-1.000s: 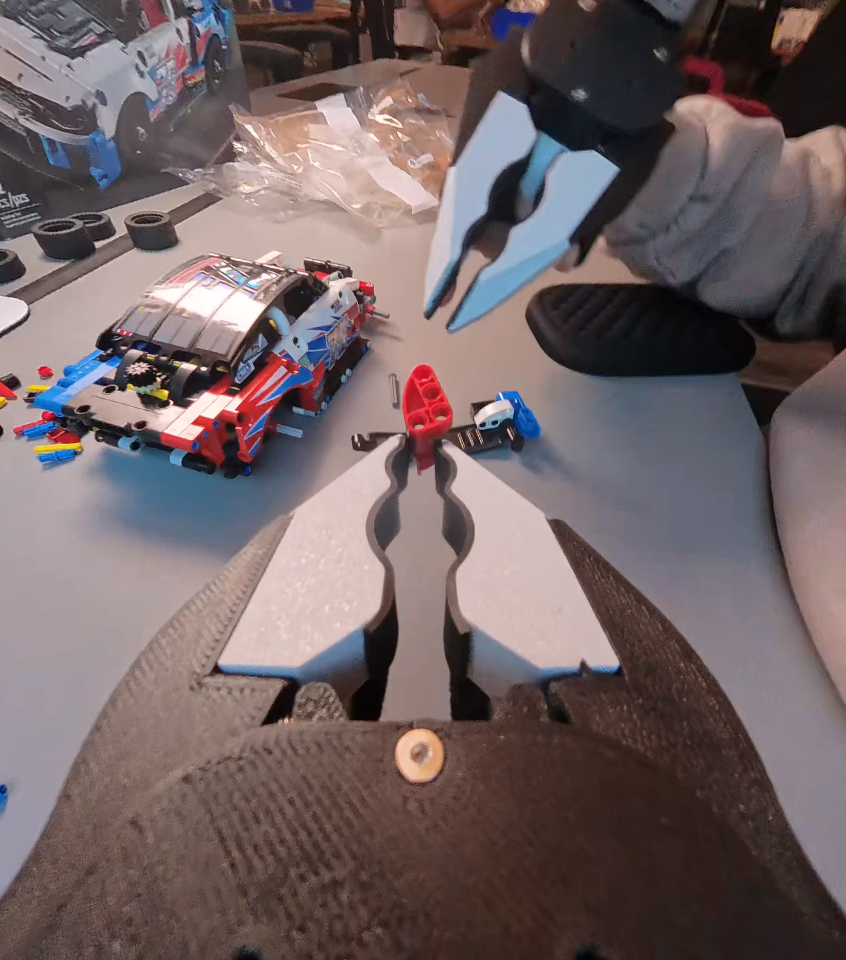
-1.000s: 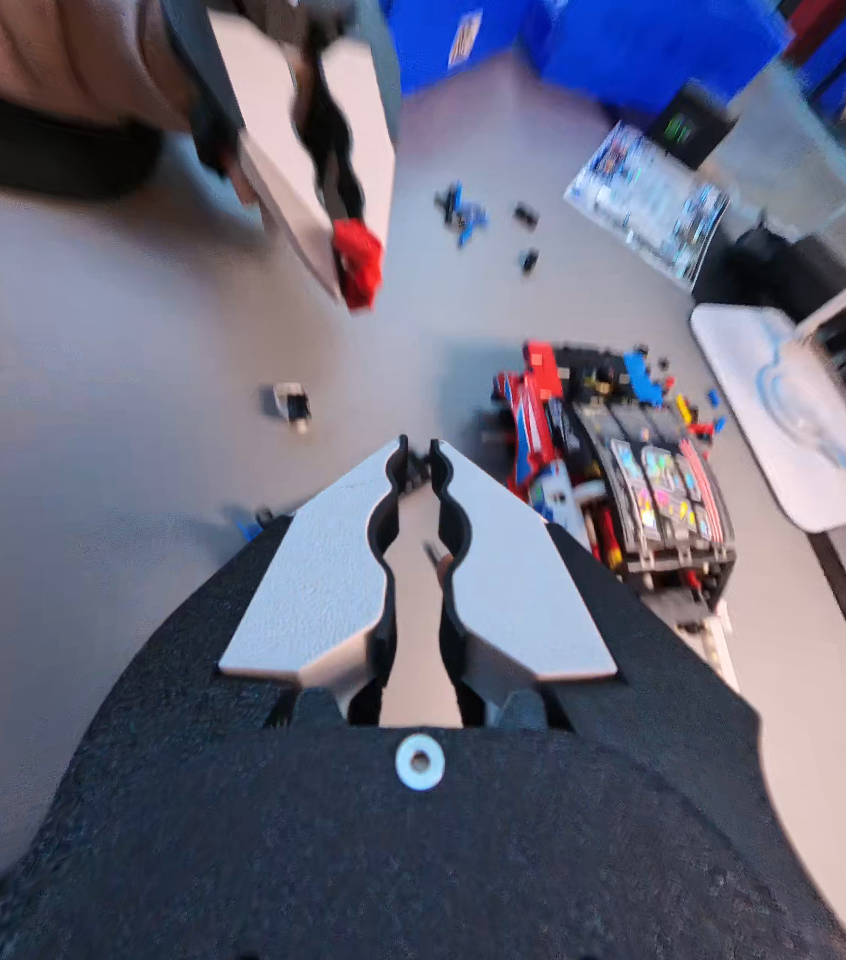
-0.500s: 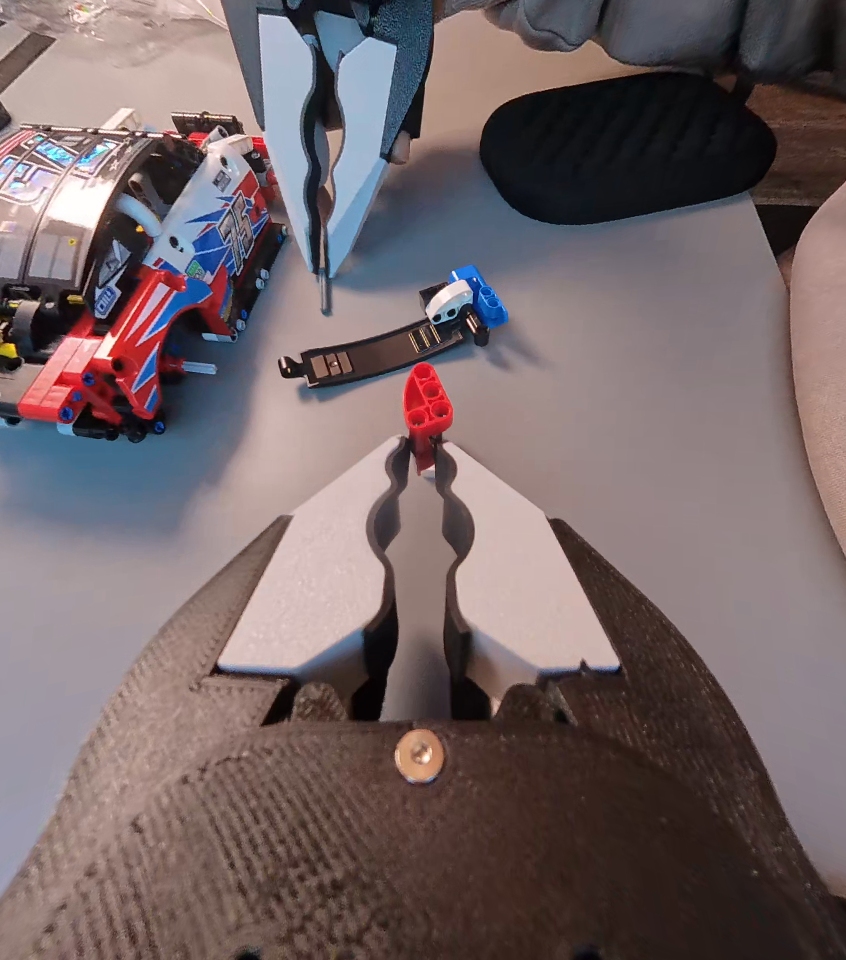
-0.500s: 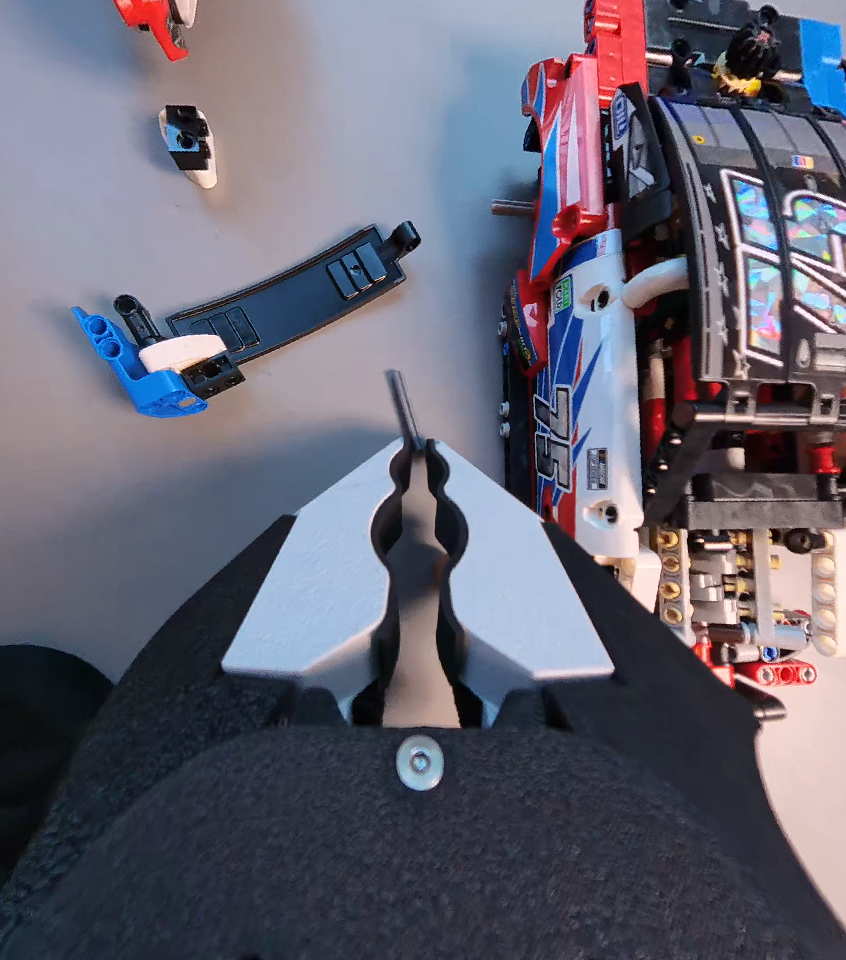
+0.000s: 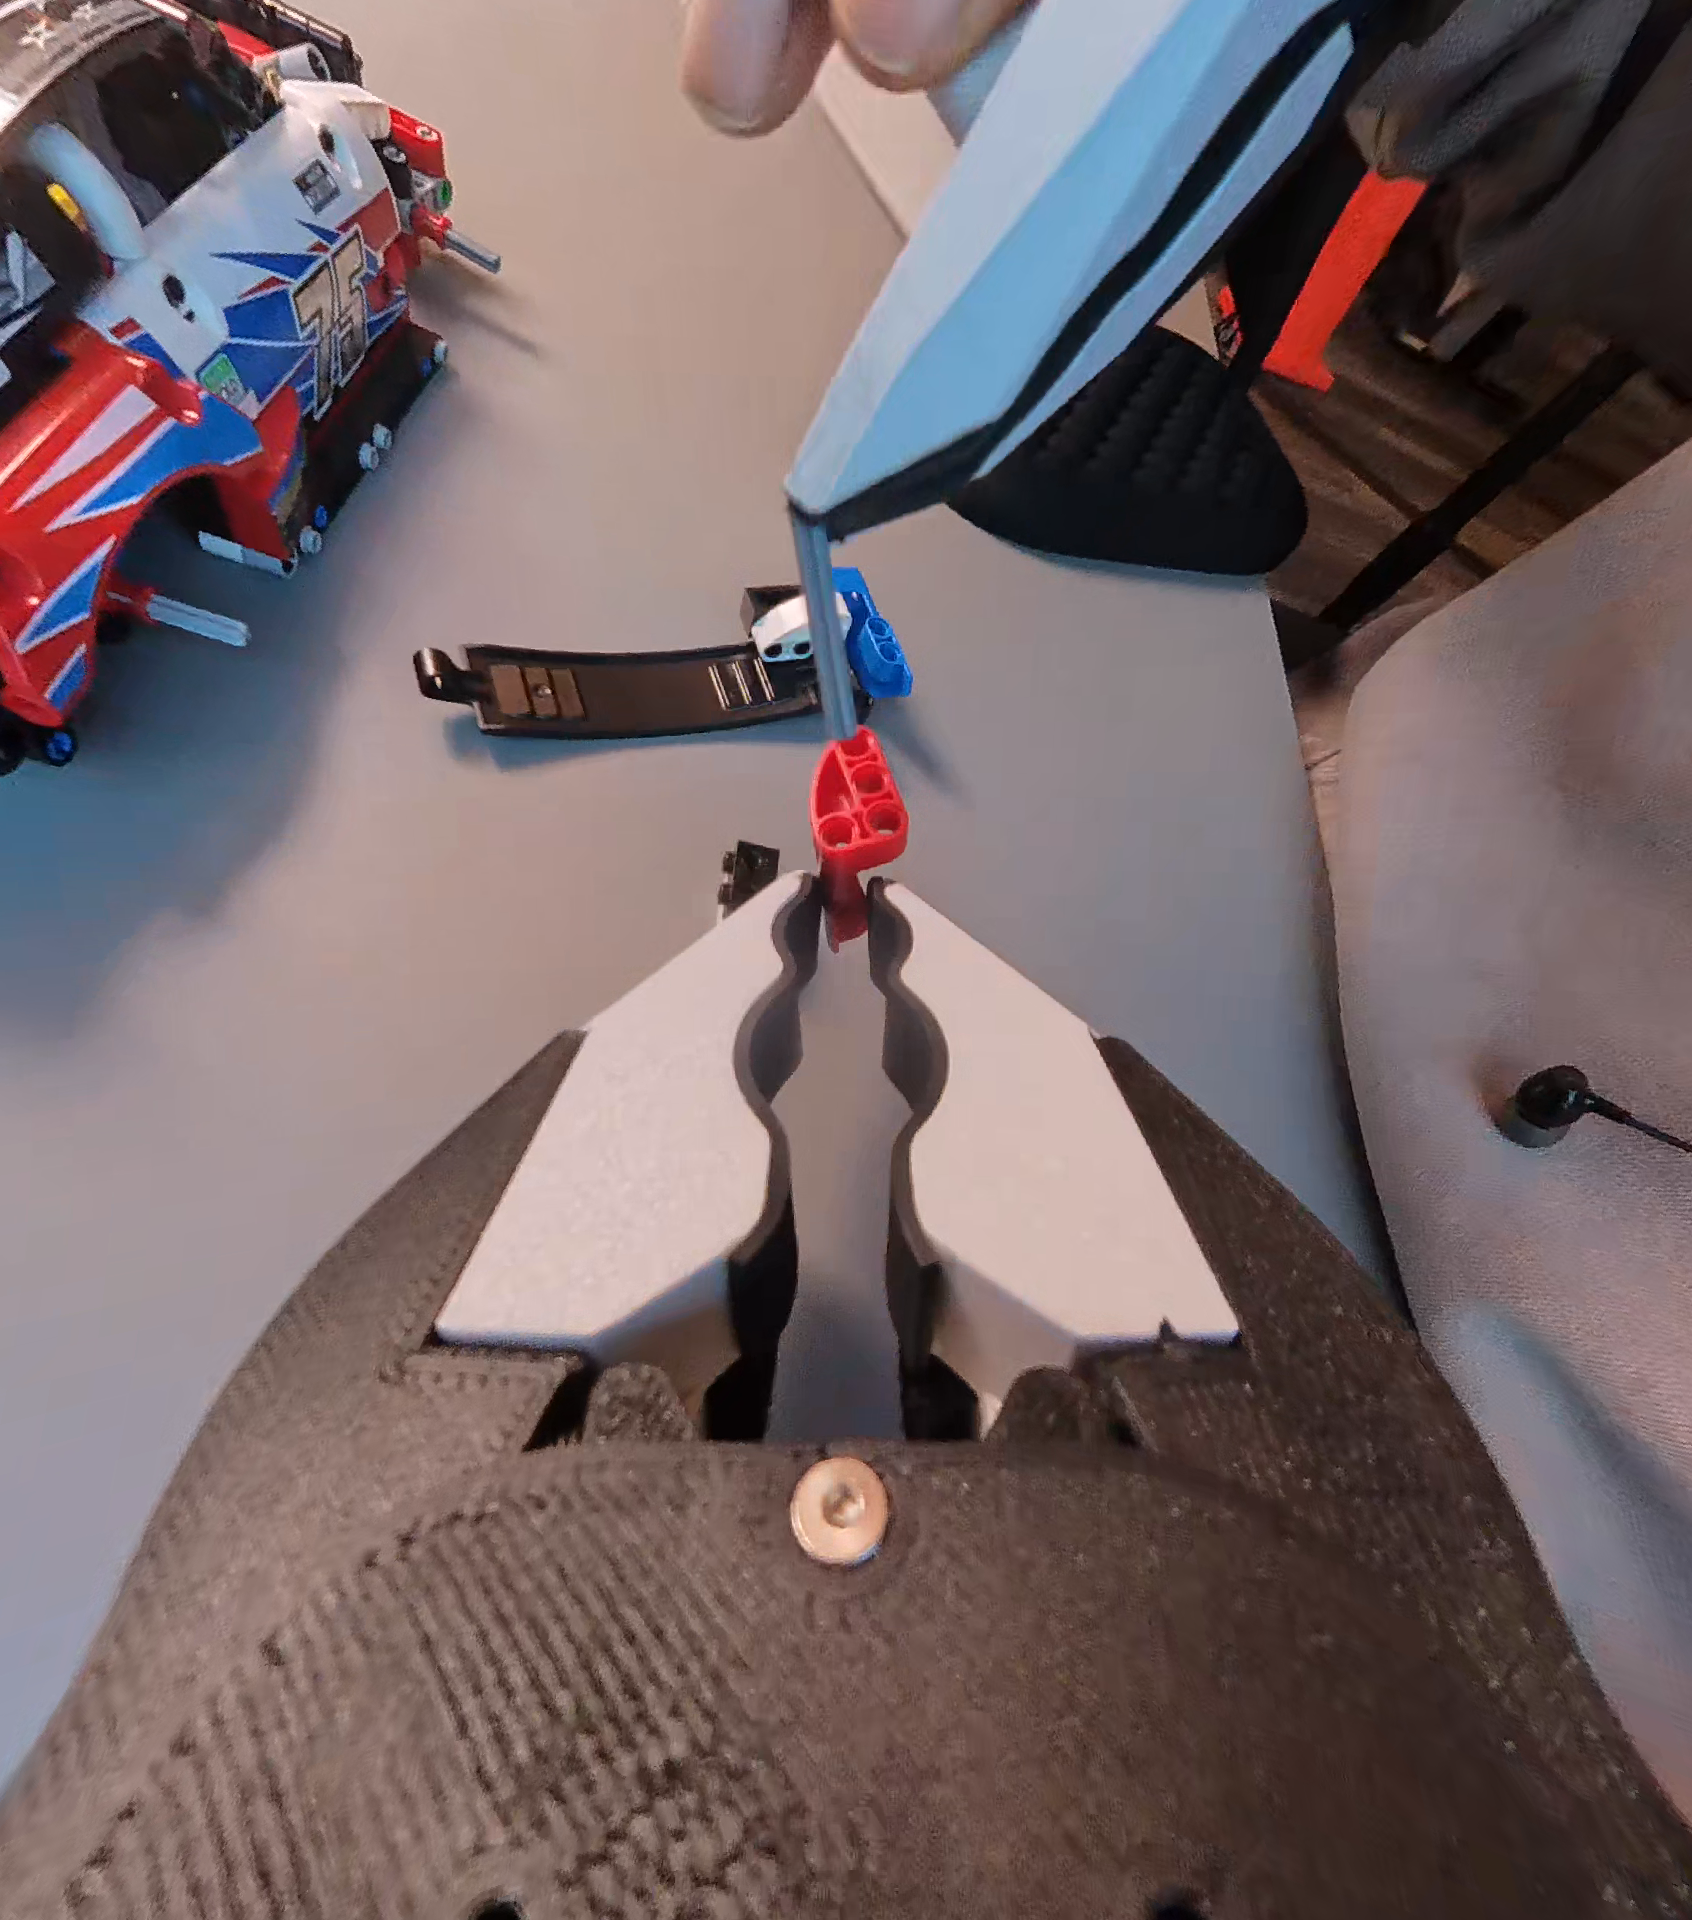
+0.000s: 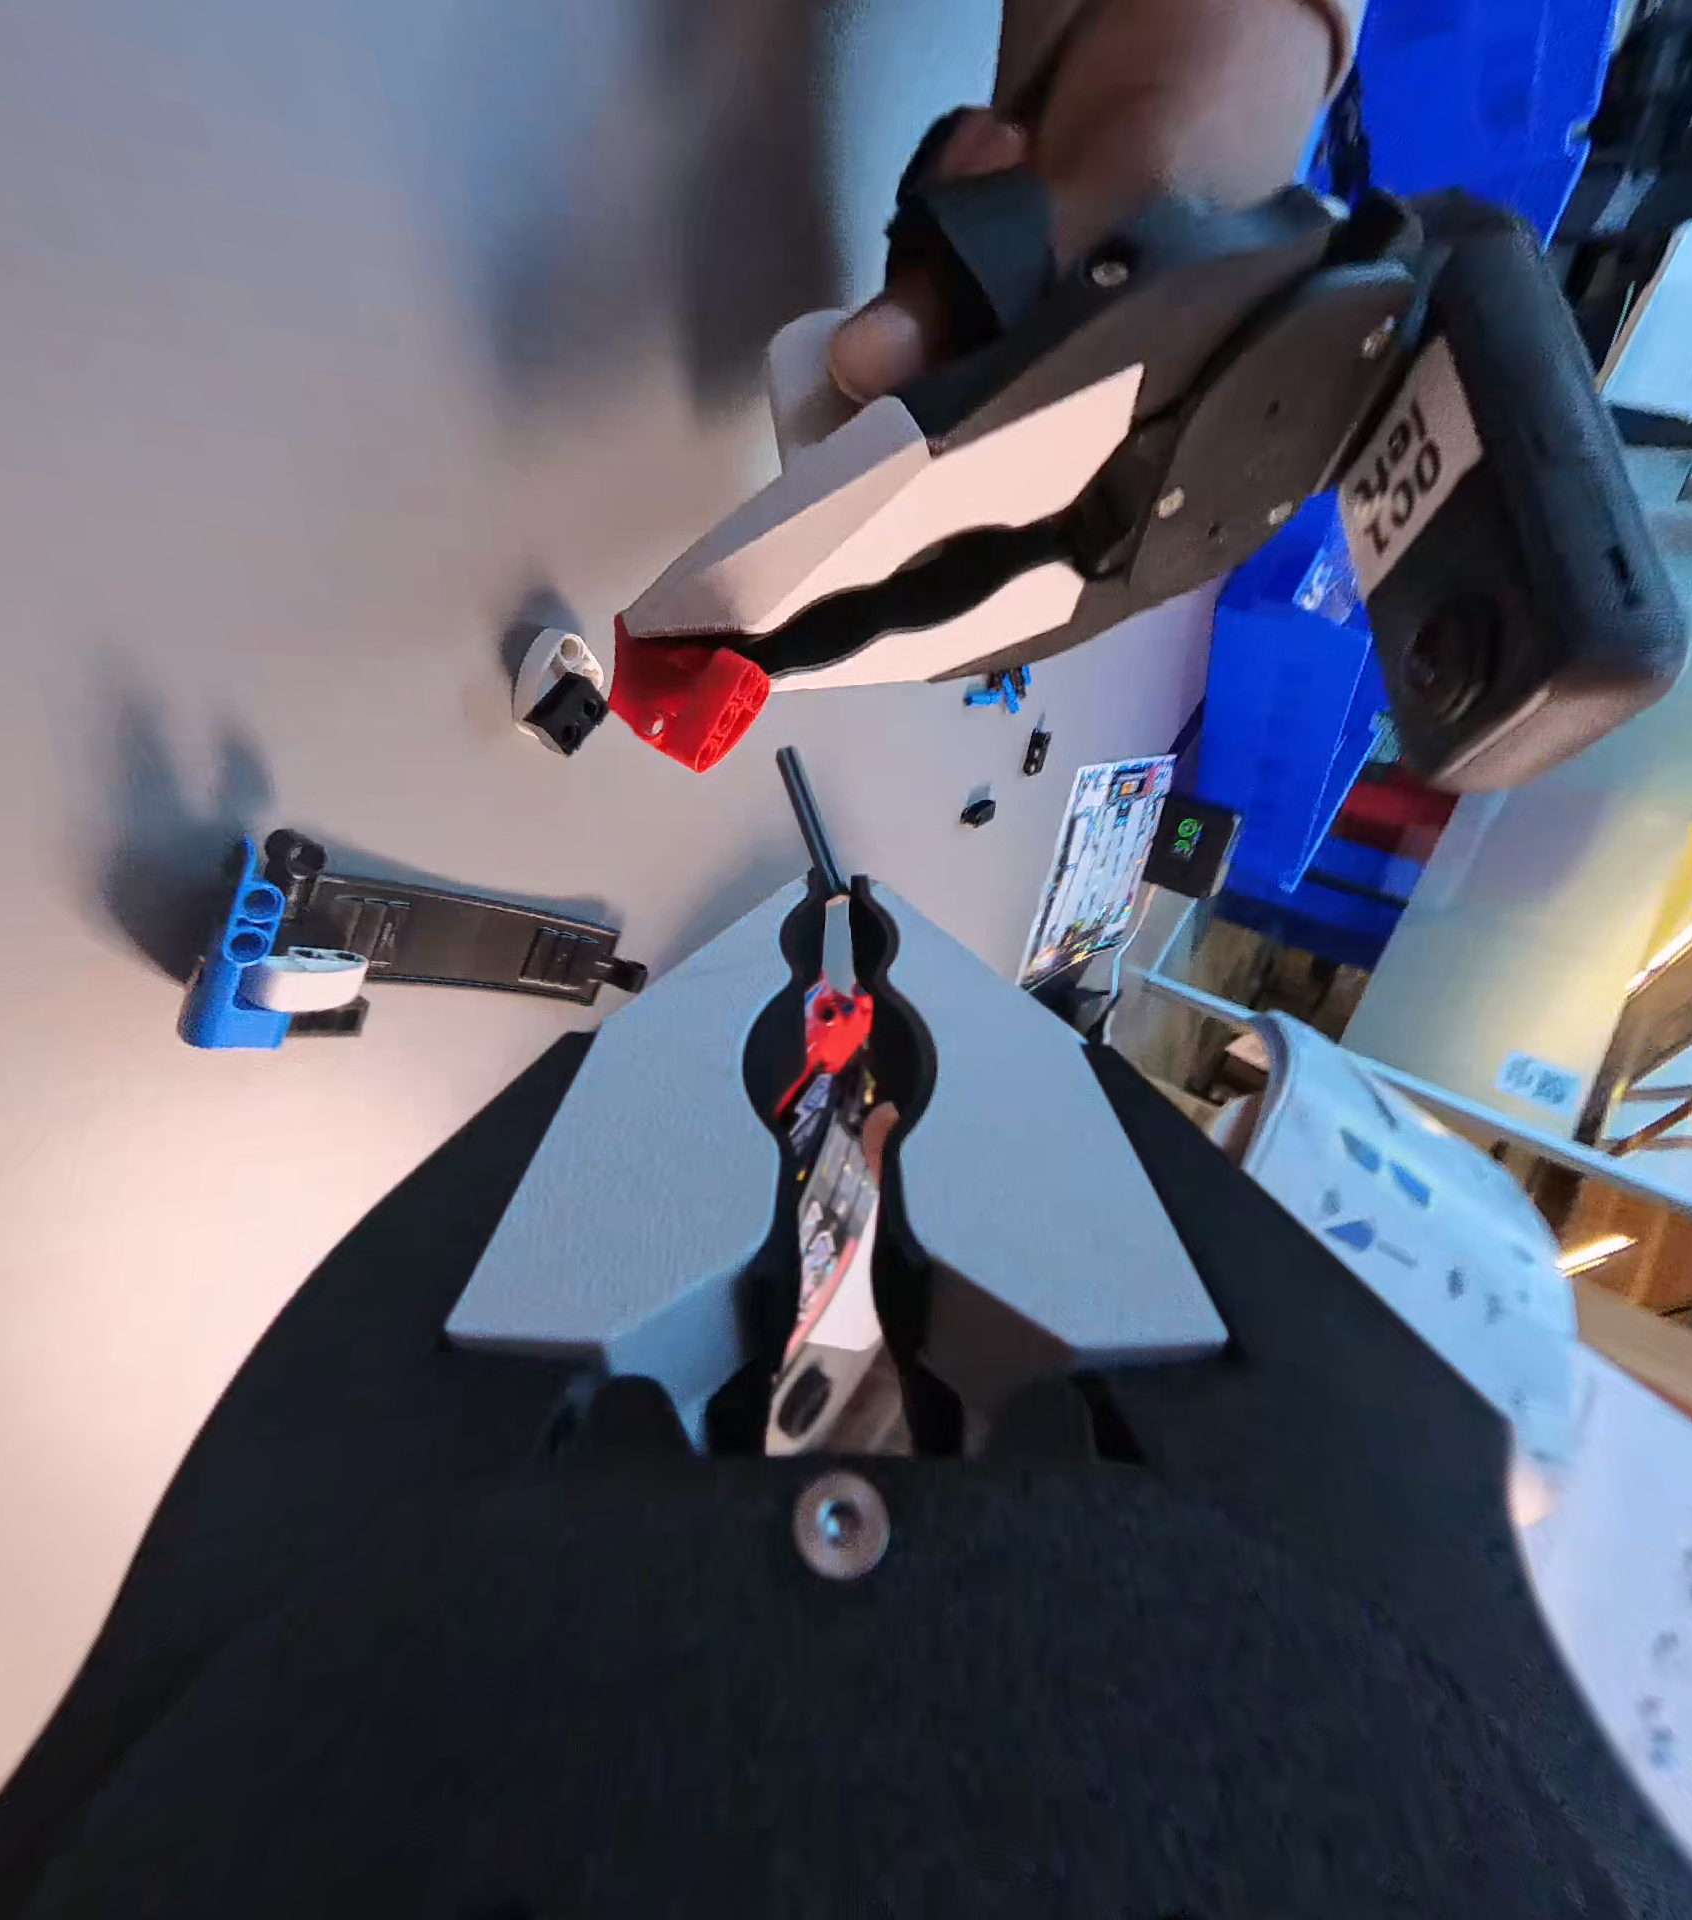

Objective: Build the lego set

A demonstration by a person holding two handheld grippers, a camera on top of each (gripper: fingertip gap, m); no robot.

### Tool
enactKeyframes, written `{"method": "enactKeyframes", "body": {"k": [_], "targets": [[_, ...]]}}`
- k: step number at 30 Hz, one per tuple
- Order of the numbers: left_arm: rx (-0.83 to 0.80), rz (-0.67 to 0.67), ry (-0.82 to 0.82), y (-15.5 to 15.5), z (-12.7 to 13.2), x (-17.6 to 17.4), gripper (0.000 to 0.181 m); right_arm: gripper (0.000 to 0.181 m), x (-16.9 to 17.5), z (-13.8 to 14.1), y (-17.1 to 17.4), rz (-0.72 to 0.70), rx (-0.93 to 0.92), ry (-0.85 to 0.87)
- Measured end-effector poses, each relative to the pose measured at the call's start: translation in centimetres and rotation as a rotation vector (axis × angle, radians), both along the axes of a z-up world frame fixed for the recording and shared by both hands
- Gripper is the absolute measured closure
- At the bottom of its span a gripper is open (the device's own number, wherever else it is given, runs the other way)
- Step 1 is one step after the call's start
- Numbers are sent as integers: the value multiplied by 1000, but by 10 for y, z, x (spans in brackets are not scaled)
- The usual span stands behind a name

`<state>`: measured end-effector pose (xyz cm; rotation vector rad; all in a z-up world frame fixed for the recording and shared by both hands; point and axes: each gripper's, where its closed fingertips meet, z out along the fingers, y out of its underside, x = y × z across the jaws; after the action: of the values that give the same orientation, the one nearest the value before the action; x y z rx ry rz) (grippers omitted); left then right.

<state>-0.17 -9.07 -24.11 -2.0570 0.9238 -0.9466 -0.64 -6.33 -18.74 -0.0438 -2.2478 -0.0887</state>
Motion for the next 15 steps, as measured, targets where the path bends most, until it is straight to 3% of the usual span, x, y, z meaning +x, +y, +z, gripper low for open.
{"method": "enactKeyframes", "body": {"k": [1,7,15], "targets": [[1,0,11,-1,-1,0,175,179,-1,1,-3,29,40,-7],[3,2,14,-2,0,0,175,179,1,-6,-13,116,204,-84],[-5,-13,40,-4,-6,3,175,179,3,-14,-19,176,285,-138]]}}
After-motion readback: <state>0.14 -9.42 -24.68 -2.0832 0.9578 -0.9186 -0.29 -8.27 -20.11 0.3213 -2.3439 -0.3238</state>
